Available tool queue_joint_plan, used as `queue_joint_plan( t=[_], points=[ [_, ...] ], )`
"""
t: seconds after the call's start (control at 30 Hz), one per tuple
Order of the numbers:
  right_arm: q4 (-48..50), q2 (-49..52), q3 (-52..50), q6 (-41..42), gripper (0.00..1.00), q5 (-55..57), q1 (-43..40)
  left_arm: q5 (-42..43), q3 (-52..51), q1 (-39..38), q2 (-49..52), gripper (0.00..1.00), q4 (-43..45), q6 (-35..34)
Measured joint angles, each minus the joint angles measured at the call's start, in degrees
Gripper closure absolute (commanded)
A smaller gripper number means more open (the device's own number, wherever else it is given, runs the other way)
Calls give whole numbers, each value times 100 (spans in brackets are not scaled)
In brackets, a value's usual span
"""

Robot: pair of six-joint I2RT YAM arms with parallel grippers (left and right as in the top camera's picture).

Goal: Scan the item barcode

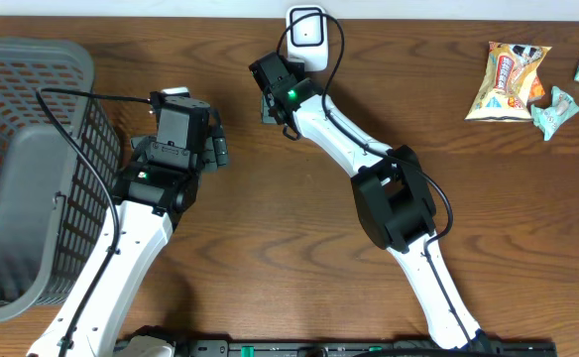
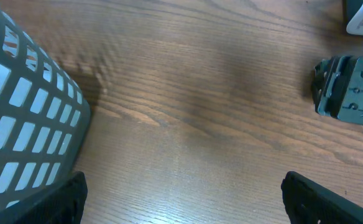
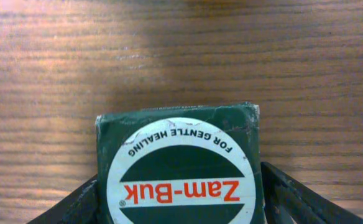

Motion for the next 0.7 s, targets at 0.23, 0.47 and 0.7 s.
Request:
queue_joint_plan(
  t=[0.23, 0.47, 0.7],
  points=[
    [-199, -39, 0, -269, 42, -17, -2, 0, 0, 0, 0, 2, 0, 0],
    [-81, -44, 0, -616, 45, -48, -7, 0, 0, 0, 0, 2, 0, 0],
    [-356, -345, -7, -787, 43, -129, -9, 0, 2, 0, 0, 2, 0, 0]
  ],
)
